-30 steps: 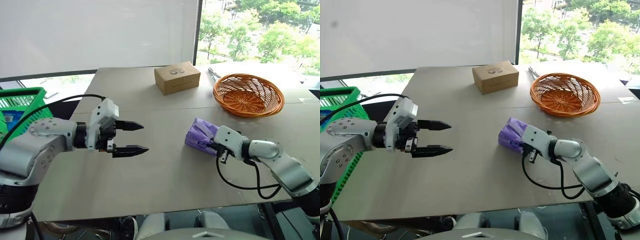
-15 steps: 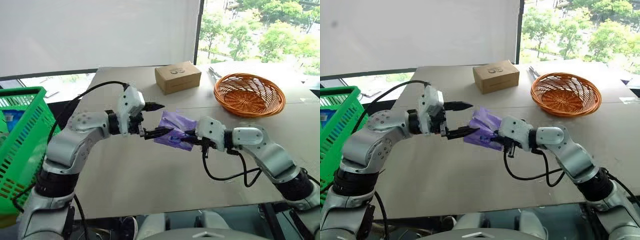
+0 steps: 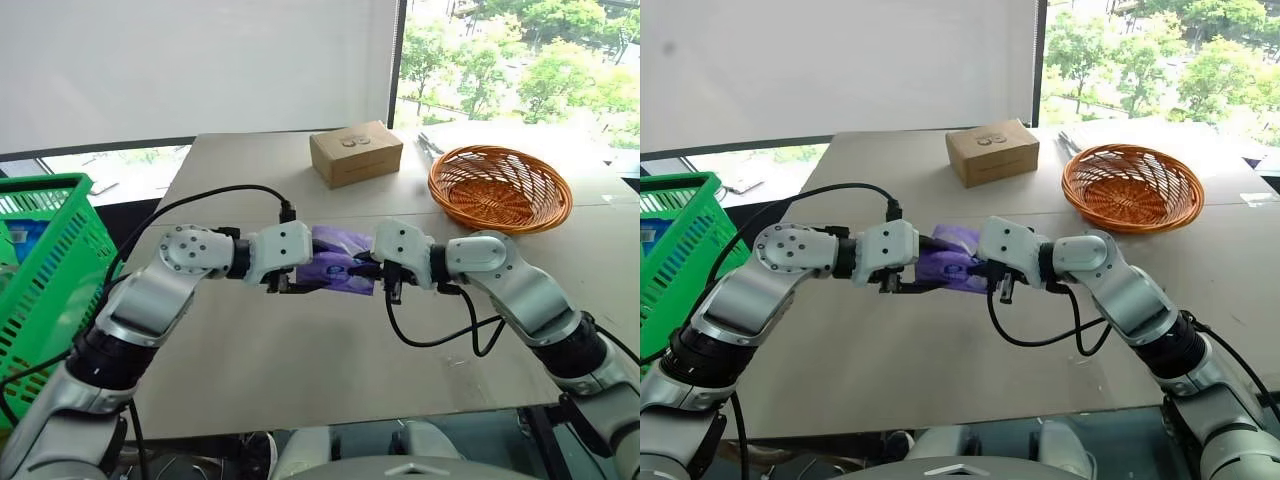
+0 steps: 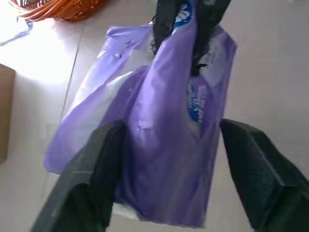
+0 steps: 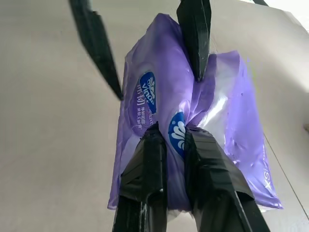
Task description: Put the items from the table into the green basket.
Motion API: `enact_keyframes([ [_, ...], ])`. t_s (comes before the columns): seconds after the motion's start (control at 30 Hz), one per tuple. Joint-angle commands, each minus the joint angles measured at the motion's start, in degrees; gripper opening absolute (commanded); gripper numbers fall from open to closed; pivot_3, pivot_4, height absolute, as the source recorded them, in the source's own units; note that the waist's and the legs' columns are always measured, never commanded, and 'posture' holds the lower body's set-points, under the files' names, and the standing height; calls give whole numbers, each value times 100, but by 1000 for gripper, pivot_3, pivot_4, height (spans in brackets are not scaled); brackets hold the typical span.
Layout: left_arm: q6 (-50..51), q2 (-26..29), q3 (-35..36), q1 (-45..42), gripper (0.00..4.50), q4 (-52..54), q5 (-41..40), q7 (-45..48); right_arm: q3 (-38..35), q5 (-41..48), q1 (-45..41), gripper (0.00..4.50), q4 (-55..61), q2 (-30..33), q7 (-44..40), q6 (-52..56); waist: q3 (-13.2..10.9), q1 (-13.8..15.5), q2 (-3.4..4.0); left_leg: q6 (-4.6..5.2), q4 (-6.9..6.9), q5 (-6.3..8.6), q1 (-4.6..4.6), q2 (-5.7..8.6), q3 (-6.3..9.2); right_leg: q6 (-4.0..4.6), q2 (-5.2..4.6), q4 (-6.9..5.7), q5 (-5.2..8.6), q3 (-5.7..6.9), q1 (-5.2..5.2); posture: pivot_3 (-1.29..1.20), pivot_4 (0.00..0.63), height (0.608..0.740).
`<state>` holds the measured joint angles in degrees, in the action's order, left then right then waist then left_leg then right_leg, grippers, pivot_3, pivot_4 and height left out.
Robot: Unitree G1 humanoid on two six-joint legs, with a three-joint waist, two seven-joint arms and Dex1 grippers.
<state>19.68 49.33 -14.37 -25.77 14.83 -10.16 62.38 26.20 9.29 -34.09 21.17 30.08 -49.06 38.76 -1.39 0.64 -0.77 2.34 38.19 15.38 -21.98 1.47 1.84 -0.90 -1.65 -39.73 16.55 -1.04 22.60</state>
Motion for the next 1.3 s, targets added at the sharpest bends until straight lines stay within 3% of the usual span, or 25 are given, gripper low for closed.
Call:
enact_keyframes([
  [0.03,-33,-74,-154,21,1790,-128,263,-40,-308,99,-276,9,401,-97,37,-61,0,-8,0,0,-1,0,0,-1,0,0,1,0,0,-1,1,20,0,740],
  [0.17,-240,-188,-152,4,302,-295,454,-98,-356,146,-294,9,434,-138,45,-9,0,4,0,0,-2,0,0,-2,0,0,2,0,0,0,1,21,0,740],
  [0.23,-454,-313,-105,-38,29,-561,555,-232,-380,202,-317,9,439,-128,-25,-36,0,11,0,0,-1,0,0,-1,0,0,0,0,0,0,1,24,0,740],
  [0.3,-557,-413,-7,-43,28,-714,592,-355,-559,387,-313,1028,429,-251,-2,-30,0,15,1,0,1,0,0,-1,0,0,0,0,0,1,0,24,0,740],
  [0.33,-407,-484,131,-15,28,-696,450,-401,-669,527,-282,1248,464,-313,-27,-29,-1,-8,2,0,1,0,1,0,0,0,-1,-1,0,1,0,27,0,740],
  [0.4,-139,-575,477,50,28,-658,151,-510,-1022,630,-178,2330,455,-491,225,-86,-1,-13,1,0,0,0,1,-5,1,0,8,-6,0,-2,3,27,0,740],
  [0.5,-7,-471,1082,106,28,-854,-33,-702,-1852,1512,12,3731,576,-535,113,328,-2,17,-1,0,0,0,-7,-6,9,0,7,-1,0,5,7,27,0,740],
  [0.57,152,-472,1508,-14,28,-1050,-94,-1030,-2350,2015,62,3731,625,-609,206,550,-2,15,0,0,1,0,-8,-4,10,0,0,0,0,7,6,19,0,740],
  [0.67,488,-453,2314,-639,28,-1563,-186,-1765,-3125,3462,140,3731,912,-619,90,1125,-4,23,-4,1,2,1,-7,-2,13,-1,-4,-2,-1,11,5,31,0,740],
  [0.73,587,-133,2674,-1191,28,-2247,95,-2382,-3581,4395,21,3731,915,-655,200,1369,-7,20,-10,1,1,1,-8,-3,19,-1,-4,-2,-1,18,5,40,0,740],
  [0.8,572,517,2569,-1423,28,-3019,862,-3000,-3811,4995,-95,3731,848,-613,274,1468,-10,-55,-15,0,-2,0,-6,-2,18,-1,0,-5,-1,14,8,40,0,740],
  [0.87,618,979,2672,-1652,28,-3666,1232,-3636,-3854,5238,-143,3731,792,-496,308,1501,-10,-161,-15,1,-23,1,11,6,10,-1,1,-5,-1,-11,8,48,0,740],
  [0.97,549,1332,3264,-1938,28,-4380,1179,-4340,-3852,5436,-200,3731,681,-365,361,1463,-9,-133,-25,1,-45,0,20,15,16,-2,-1,-2,-1,-23,12,61,0,740],
  [1.3,927,2068,3552,-385,28,-4689,1280,-4142,-3717,5562,-281,3731,434,-227,391,1258,-1,39,-53,-1,-52,1,8,24,22,-2,-32,1,-1,-13,18,89,0,740],
])
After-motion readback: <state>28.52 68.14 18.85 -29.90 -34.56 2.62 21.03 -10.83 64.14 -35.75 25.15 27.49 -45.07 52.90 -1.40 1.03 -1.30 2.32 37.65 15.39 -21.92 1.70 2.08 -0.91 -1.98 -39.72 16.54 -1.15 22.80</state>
